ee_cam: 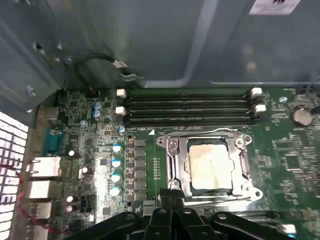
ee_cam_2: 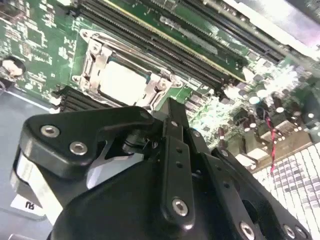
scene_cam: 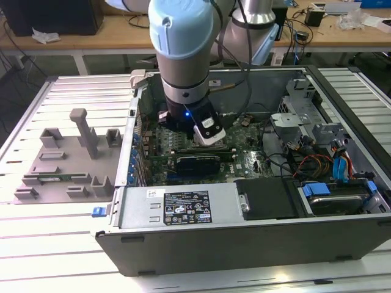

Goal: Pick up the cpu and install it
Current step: 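Install the second cpu locking lever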

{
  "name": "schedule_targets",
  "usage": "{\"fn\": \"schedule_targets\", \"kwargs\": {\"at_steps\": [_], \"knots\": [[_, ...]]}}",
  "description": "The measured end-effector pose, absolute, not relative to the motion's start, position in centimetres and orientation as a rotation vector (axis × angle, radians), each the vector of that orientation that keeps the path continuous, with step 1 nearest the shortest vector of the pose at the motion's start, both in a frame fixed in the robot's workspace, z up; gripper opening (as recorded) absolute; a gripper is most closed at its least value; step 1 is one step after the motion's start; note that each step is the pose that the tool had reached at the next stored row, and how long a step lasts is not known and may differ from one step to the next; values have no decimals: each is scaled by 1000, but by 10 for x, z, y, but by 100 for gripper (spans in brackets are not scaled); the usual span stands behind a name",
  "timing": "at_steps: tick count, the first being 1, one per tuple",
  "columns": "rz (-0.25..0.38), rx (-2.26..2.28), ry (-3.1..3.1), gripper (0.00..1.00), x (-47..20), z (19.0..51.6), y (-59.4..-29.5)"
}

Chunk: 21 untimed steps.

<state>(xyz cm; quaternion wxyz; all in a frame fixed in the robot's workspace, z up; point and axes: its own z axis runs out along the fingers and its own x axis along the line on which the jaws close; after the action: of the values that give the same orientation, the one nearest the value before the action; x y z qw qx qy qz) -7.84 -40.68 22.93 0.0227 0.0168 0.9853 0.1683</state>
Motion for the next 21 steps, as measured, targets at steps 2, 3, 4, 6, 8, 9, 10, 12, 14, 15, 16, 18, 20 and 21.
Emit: {"fn": "schedule_targets", "kwargs": {"at_steps": [2, 3, 4, 6, 8, 9, 10, 12, 14, 15, 16, 18, 20, 21], "knots": [[461, 63, 3069, 11, -76, 241, -407], [455, 65, 3071, 11, -75, 241, -407], [451, 70, 3073, 11, -71, 241, -407], [449, 74, 3074, 11, -65, 241, -407], [449, 76, 3074, 11, -52, 242, -407], [449, 77, 3074, 11, -45, 241, -407], [449, 77, 3074, 11, -41, 241, -407], [447, 78, 3074, 11, -33, 241, -404], [444, 79, 3074, 11, -28, 241, -397], [444, 79, 3074, 11, -28, 241, -395], [443, 78, 3074, 11, -28, 241, -393], [434, 78, 3076, 11, -28, 241, -384], [411, 78, 3078, 11, -28, 241, -379], [409, 78, 3079, 11, -28, 241, -379]]}}
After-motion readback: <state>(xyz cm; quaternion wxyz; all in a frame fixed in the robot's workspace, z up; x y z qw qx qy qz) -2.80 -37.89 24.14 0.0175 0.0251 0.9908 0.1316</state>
